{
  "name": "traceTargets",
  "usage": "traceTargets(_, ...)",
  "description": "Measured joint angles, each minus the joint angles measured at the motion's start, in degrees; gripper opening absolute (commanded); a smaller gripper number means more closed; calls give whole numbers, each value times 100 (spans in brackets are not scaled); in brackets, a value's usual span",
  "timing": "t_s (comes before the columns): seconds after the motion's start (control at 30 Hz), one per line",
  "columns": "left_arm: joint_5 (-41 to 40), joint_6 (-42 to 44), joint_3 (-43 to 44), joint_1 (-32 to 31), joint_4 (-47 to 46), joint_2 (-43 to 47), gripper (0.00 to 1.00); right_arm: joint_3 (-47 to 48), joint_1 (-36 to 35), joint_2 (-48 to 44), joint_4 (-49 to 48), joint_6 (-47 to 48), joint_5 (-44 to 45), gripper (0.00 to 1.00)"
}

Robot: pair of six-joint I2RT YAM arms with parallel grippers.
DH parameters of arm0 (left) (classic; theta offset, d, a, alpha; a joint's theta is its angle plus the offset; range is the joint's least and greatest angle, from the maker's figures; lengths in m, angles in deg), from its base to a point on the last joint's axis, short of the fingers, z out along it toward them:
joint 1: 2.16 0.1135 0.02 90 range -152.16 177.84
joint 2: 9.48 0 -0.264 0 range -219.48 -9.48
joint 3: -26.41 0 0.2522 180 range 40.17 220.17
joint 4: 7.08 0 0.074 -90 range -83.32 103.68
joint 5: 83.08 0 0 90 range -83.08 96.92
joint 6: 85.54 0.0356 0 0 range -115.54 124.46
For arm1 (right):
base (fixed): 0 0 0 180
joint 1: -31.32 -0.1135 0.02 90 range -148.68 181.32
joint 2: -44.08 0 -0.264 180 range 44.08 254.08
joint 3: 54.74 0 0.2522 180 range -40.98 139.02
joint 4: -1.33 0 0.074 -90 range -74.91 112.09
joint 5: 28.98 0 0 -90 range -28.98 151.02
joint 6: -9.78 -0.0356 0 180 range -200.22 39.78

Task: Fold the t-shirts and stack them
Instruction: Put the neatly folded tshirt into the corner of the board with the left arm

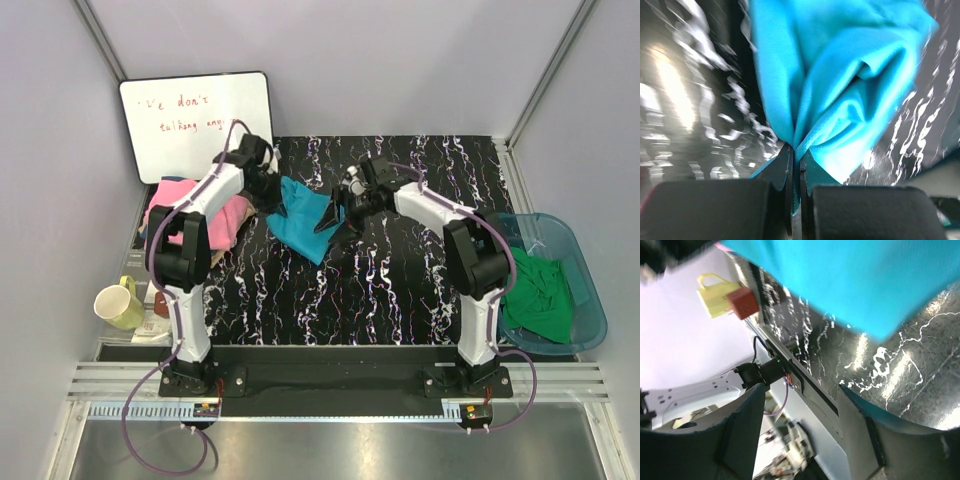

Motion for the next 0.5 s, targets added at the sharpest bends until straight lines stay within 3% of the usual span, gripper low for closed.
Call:
traceTargets(0.17, -317, 157, 632, 271, 278, 37, 0, -15, 221, -540, -15, 129, 83, 69)
traceTargets(0.5, -562, 345, 682, 1014, 855, 103, 0, -612, 457, -715, -4, 232, 125, 70)
